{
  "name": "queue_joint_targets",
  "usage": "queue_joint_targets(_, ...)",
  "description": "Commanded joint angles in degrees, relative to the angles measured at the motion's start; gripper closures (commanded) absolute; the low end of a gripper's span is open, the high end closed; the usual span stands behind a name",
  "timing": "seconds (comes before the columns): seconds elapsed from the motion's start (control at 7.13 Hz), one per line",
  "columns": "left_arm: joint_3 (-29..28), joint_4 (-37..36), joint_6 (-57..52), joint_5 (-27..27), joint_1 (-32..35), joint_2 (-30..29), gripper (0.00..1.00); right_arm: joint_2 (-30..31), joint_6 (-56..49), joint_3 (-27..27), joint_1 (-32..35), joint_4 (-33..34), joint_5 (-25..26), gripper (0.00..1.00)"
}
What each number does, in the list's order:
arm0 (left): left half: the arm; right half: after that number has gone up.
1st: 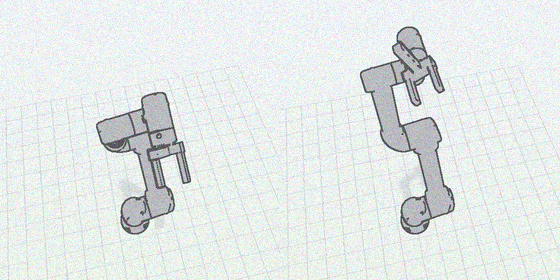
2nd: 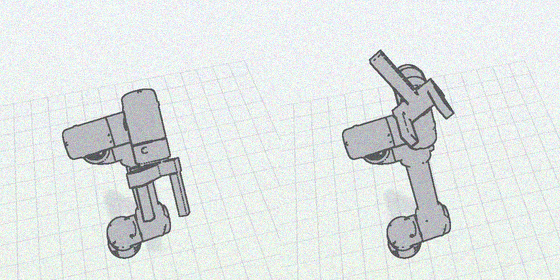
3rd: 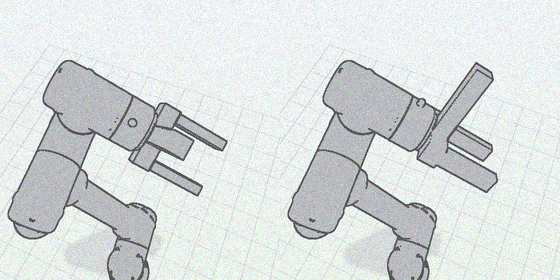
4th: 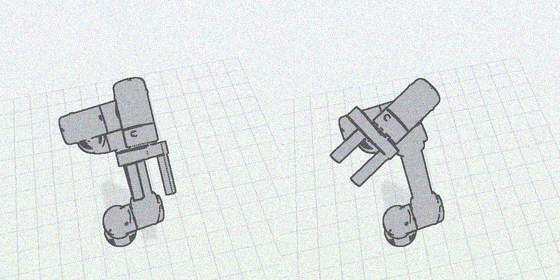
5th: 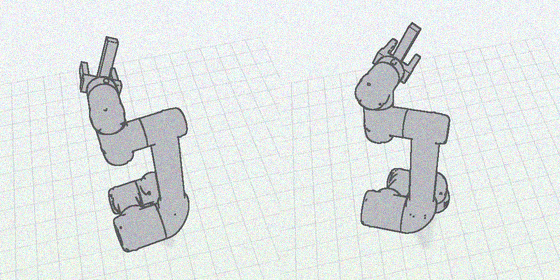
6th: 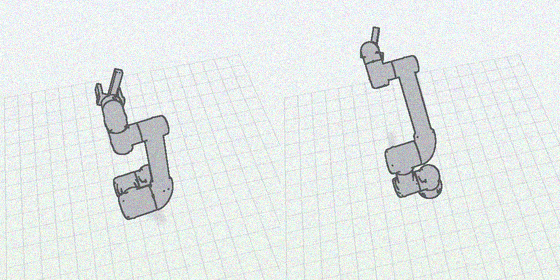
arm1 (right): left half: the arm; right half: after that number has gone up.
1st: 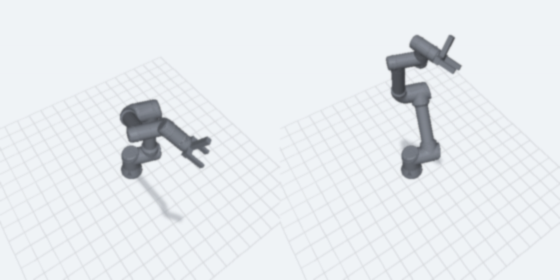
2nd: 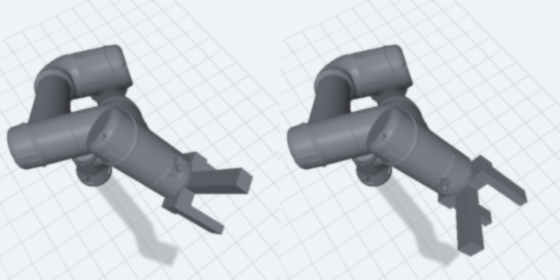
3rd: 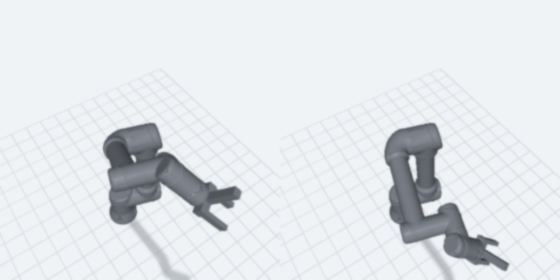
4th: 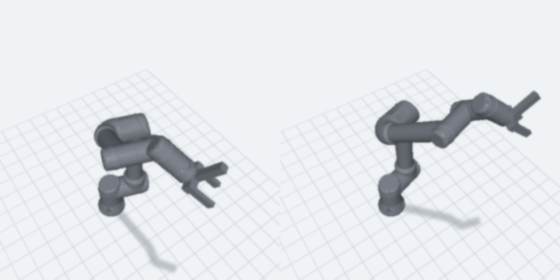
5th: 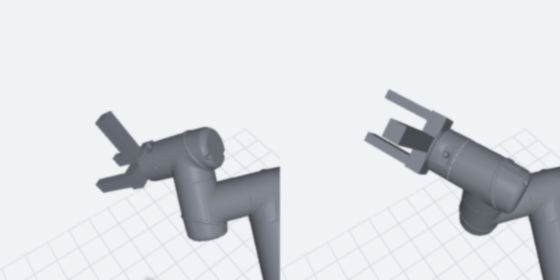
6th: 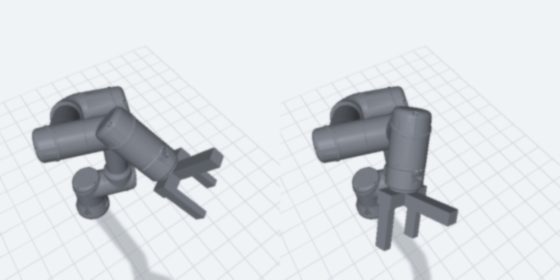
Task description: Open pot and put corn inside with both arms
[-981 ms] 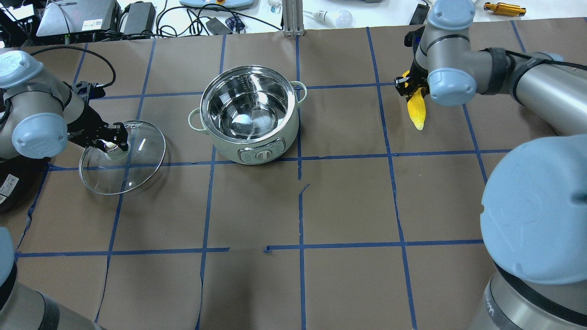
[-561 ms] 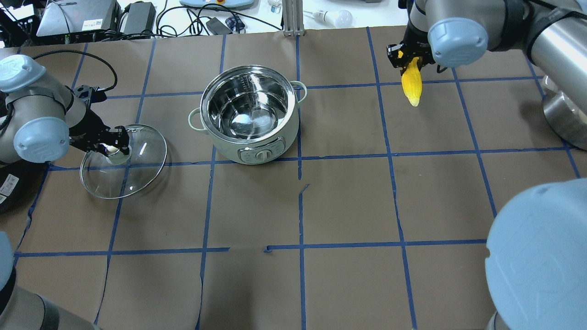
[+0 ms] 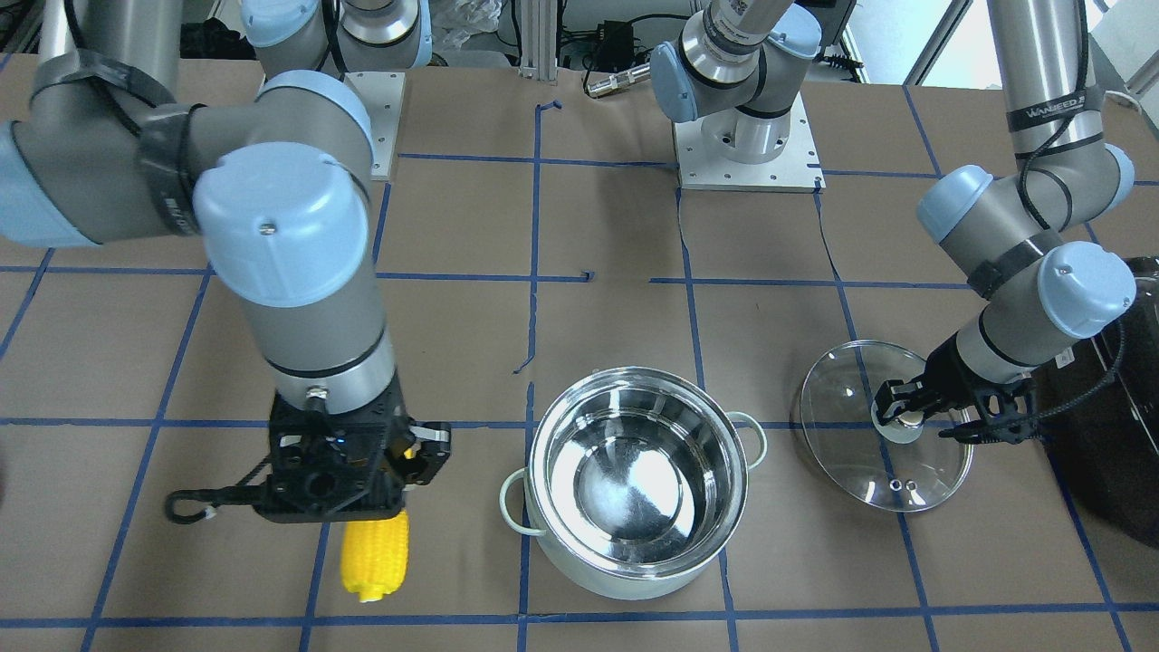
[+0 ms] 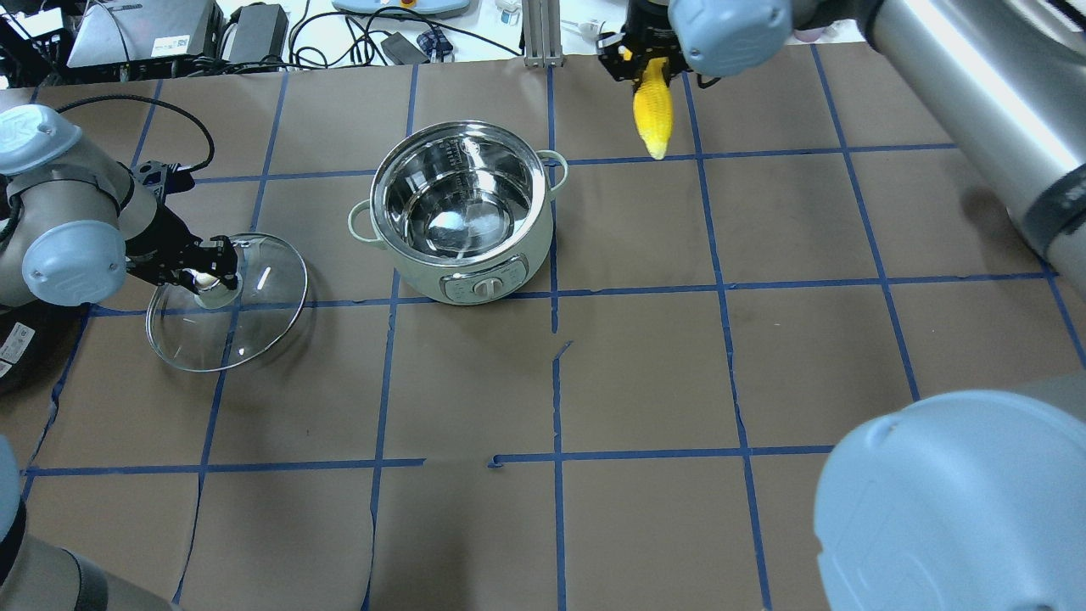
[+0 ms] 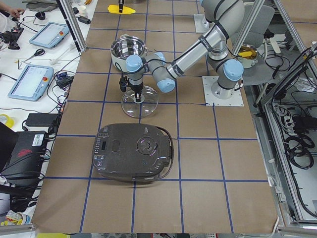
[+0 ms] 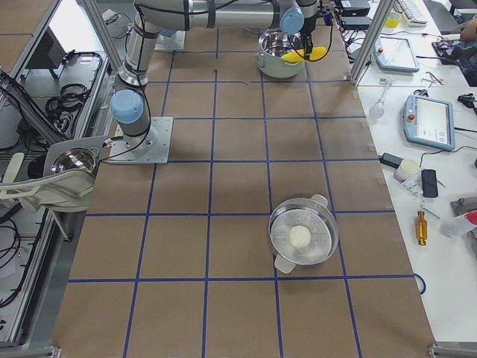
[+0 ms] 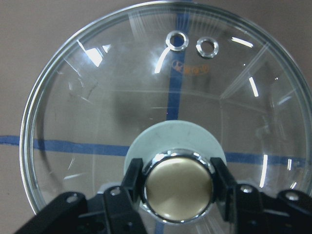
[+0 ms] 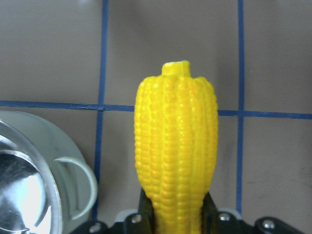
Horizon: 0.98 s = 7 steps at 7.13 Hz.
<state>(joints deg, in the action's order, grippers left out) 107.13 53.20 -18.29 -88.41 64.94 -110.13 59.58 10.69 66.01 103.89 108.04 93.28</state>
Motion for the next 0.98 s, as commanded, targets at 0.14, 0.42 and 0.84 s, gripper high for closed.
queue_joint_targets(0.14, -0.07, -0.12, 0.18, -0.01, -0.08, 0.00, 0.27, -7.96, 7.23, -6.32, 11.91, 0.76, -0.21, 0.87)
queue_joint_targets(0.42, -0.51, 0.84, 0.62, -0.79, 0.35, 3.23, 0.11, -11.66, 12.06, -8.53, 15.71, 0.95, -0.29, 0.87)
queue_joint_targets(0.84, -3.83, 14.84, 0.80, -0.36, 1.76, 15.17, 0.00, -15.09, 11.73, -8.36, 16.25, 3.22, -0.29, 0.85)
